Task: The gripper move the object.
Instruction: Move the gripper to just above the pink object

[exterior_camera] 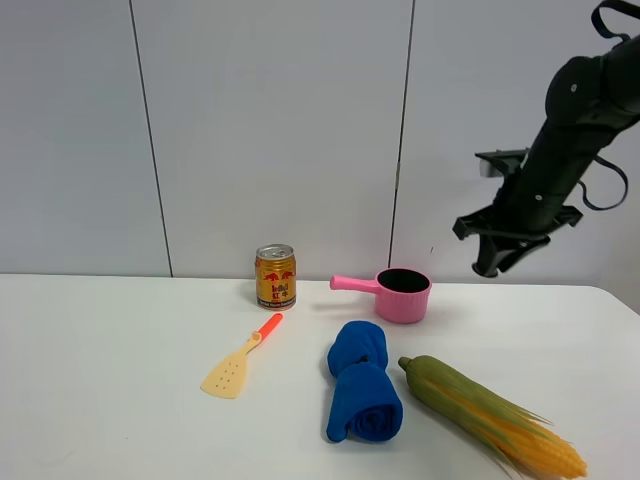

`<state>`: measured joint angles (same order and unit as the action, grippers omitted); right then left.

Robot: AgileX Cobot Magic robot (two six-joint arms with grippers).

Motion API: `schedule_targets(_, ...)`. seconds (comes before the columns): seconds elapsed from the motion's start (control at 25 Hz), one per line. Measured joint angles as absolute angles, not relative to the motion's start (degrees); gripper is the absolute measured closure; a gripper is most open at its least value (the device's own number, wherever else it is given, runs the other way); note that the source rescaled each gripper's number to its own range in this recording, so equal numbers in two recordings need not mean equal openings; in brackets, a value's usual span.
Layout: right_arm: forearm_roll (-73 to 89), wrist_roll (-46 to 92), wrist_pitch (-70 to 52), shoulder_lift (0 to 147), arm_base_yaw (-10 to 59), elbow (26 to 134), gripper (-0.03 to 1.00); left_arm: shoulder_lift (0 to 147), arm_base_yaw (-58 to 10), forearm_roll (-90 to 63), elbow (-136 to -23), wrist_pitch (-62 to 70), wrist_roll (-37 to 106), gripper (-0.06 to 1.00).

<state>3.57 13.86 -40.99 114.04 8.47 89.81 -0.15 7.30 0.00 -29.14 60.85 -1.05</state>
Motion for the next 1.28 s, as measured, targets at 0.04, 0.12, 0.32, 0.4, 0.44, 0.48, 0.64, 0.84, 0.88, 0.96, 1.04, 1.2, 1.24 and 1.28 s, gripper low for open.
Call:
schedule_targets(0.04, 3.86, 14.2, -39.71, 114.09, 9.08, 90.81, 0.97, -0.15, 7.3, 0.0, -29.14, 60.85, -1.05, -0.06)
schedule_targets(0.12, 3.93, 14.2, -36.62, 114.37, 10.21, 93.07, 0.97, -0.15, 7.3, 0.0, -29.14, 60.85, -1.05, -0.06)
schedule_targets(0.32, 5.89, 14.14, -31.75, 117.14, 10.86, 97.43, 0.97, -0.15, 7.3, 0.0, -29.14, 60.85, -1.05, -0.06)
schedule_targets(0.4, 6.31, 14.14, -31.58, 119.28, 10.86, 98.97, 0.97, -0.15, 7.3, 0.0, -29.14, 60.85, -1.05, -0.06)
schedule_targets(0.44, 6.54, 14.14, -31.58, 120.66, 10.86, 99.7, 0.97, -0.15, 7.3, 0.0, -29.14, 60.85, -1.05, -0.06)
schedule_targets(0.48, 6.53, 14.14, -31.46, 122.15, 10.86, 100.32, 0.97, -0.15, 7.3, 0.0, -29.14, 60.85, -1.05, -0.06)
schedule_targets(0.64, 7.2, 15.52, -30.26, 127.31, 11.16, 103.15, 0.97, -0.15, 7.3, 0.0, -29.14, 60.85, -1.05, -0.06)
schedule_targets(0.84, 11.33, 20.68, -30.26, 130.76, 13.02, 105.28, 0.97, -0.15, 7.3, 0.0, -29.14, 60.85, -1.05, -0.06)
schedule_targets(0.88, 12.02, 21.95, -30.26, 131.0, 13.48, 105.27, 0.97, -0.15, 7.3, 0.0, -29.14, 60.85, -1.05, -0.06)
schedule_targets(0.96, 12.77, 23.36, -30.31, 131.17, 14.01, 105.27, 0.97, -0.15, 7.3, 0.0, -29.14, 60.85, -1.05, -0.06)
schedule_targets(1.04, 12.93, 23.68, -30.55, 131.17, 14.12, 105.41, 0.97, -0.15, 7.3, 0.0, -29.14, 60.85, -1.05, -0.06)
schedule_targets(1.2, 12.93, 23.74, -31.57, 131.17, 14.12, 105.47, 0.97, -0.15, 7.3, 0.0, -29.14, 60.85, -1.05, -0.06)
schedule_targets(1.24, 12.88, 23.74, -32.11, 131.17, 14.12, 105.47, 0.97, -0.15, 7.3, 0.0, -29.14, 60.85, -1.05, -0.06)
schedule_targets(1.28, 12.88, 23.81, -32.51, 131.17, 14.12, 105.47, 0.97, -0.15, 7.3, 0.0, -29.14, 60.85, -1.05, -0.06)
